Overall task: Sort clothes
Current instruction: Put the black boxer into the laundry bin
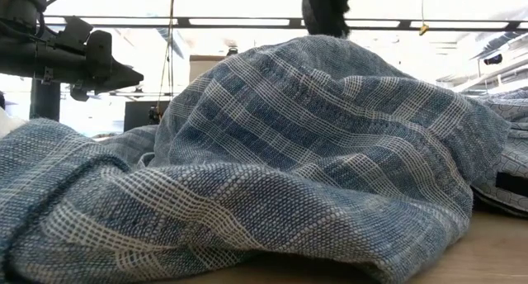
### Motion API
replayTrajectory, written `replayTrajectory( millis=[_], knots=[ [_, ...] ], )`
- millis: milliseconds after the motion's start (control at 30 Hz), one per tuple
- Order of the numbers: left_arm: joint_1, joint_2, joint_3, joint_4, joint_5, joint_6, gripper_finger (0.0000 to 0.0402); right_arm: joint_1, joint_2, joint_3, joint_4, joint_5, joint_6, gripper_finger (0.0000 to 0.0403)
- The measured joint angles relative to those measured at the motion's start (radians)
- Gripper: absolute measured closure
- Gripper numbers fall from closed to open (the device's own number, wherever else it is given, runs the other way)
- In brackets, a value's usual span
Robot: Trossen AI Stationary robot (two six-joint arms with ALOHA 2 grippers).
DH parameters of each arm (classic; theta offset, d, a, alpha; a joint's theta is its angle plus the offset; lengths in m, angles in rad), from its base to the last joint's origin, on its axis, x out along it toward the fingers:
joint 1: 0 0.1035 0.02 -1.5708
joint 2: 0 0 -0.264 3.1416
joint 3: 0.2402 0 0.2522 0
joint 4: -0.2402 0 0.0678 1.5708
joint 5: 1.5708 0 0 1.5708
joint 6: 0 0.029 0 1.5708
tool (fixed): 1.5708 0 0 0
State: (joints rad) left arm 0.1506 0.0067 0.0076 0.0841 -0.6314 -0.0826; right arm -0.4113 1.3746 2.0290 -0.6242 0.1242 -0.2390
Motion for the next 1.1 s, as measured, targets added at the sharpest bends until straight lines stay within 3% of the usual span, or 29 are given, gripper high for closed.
replayTrajectory(
  millis=[200, 600, 767, 1100],
  knots=[
    [0.0, 0.0, 0.0, 0.0, 0.0, 0.0, 0.0284, 0.038, 0.086, 0.014, 0.113, -0.046, 0.0, 0.0403],
    [0.0, 0.0, 0.0, 0.0, 0.0, 0.0, 0.0284, 0.046, 0.206, 0.014, 0.166, -0.05, 0.011, 0.04],
    [0.0, 0.0, 0.0, 0.0, 0.0, 0.0, 0.0284, 0.05, 0.222, 0.0, 0.099, -0.066, 0.022, 0.04],
    [0.0, 0.0, 0.0, 0.0, 0.0, 0.0, 0.0284, 0.029, 0.281, -0.002, -0.261, -0.125, 0.142, 0.0398]
  ],
)
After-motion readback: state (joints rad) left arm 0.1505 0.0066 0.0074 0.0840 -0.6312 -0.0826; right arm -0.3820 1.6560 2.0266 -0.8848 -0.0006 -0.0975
